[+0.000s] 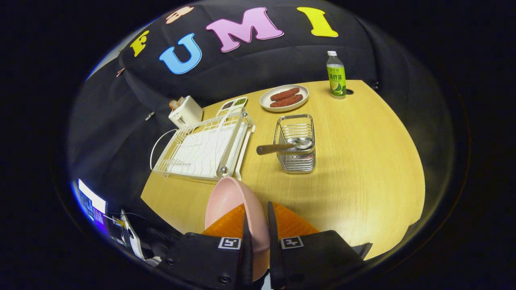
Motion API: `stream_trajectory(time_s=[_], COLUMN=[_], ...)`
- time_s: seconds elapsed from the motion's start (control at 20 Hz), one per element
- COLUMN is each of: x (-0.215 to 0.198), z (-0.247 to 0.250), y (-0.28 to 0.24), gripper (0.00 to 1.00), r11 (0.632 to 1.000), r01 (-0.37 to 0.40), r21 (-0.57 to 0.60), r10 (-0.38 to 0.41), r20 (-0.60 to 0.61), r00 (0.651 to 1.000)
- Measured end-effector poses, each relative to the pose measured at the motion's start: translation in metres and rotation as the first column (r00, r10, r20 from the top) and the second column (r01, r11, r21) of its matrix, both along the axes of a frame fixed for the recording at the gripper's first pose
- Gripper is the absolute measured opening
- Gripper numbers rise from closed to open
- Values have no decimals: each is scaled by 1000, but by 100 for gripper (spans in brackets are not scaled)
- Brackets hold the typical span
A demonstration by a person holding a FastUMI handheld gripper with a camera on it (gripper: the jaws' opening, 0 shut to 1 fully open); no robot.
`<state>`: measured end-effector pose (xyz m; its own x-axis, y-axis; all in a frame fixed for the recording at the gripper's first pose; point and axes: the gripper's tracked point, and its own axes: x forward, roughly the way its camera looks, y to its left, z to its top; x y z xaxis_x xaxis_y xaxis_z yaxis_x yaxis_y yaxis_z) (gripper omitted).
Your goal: Take the plate from the dish rack, then take the spoon from the basket and place it into the plate.
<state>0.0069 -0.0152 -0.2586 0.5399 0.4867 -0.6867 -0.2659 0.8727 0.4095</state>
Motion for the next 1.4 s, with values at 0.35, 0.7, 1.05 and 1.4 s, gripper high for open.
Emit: stream_trajectory(time_s=[0.35,0.7,1.05,1.4], x=[11,21,29,39], z=[-55,-78,-61,15], y=[10,-14,-40,-33], gripper=[21,27,63,99], r11=[997,999,991,984], r01=[-22,-22,-16,-52], r21=[72,-37,-135,-169], r10=[29,21,34,123], r20=[-102,-40,129,447], r00=[994,999,991,886])
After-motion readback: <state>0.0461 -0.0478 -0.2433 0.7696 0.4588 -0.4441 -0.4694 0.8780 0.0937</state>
